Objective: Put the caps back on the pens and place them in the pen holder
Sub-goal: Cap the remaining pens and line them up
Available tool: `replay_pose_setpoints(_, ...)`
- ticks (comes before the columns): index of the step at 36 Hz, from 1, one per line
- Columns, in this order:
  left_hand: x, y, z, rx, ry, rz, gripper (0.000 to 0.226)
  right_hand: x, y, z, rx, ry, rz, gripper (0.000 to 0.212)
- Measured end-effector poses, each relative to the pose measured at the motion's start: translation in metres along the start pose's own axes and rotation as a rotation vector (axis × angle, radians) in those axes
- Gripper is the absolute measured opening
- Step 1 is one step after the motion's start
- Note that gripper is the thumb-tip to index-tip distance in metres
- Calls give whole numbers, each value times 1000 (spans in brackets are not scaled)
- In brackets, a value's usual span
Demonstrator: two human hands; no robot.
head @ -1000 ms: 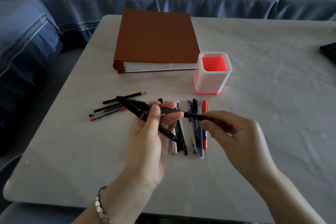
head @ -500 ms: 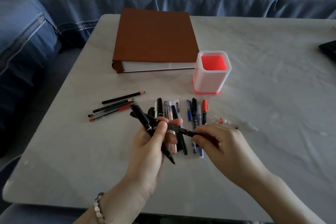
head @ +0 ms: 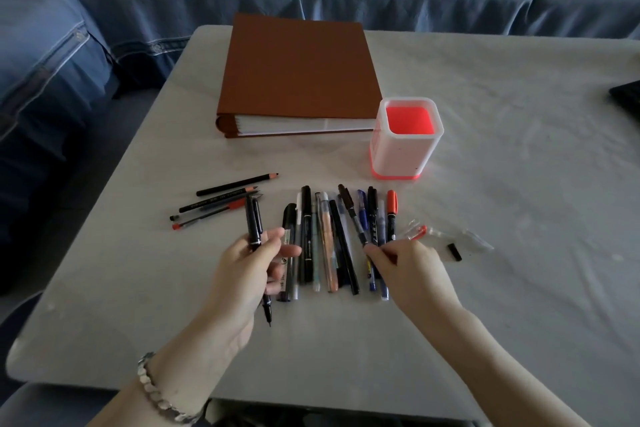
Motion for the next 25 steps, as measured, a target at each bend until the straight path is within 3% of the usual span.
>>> replay_pose_setpoints(6,4,0,2,1,-37,-27,13,3,21,-11,-99,-235,25,27)
replay_pose_setpoints(15,-1,1,10,5,-105,-31,17,24,38,4,69,-506,81,14)
replay_pose_setpoints(19,3,4,14,3,-194,-61,18,18,40,3,89,-411,117,10)
replay_pose_setpoints(22,4,3,22,21,-216,-81,17,13,38,-3,53,-268,102,34)
replay_pose_setpoints(25,7,1,36,45,-235,-108,12,23,24,-11,59,-39,-12,27)
Point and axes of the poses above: each hand's wrist, its own y-axis towards the middle knuckle, its own z-axis out of the palm, x = y × z, the point moved 10 cm from there along y, towards the middle knuckle, and after that the axes turned 13 degrees about -y, right-handed, at the moved point
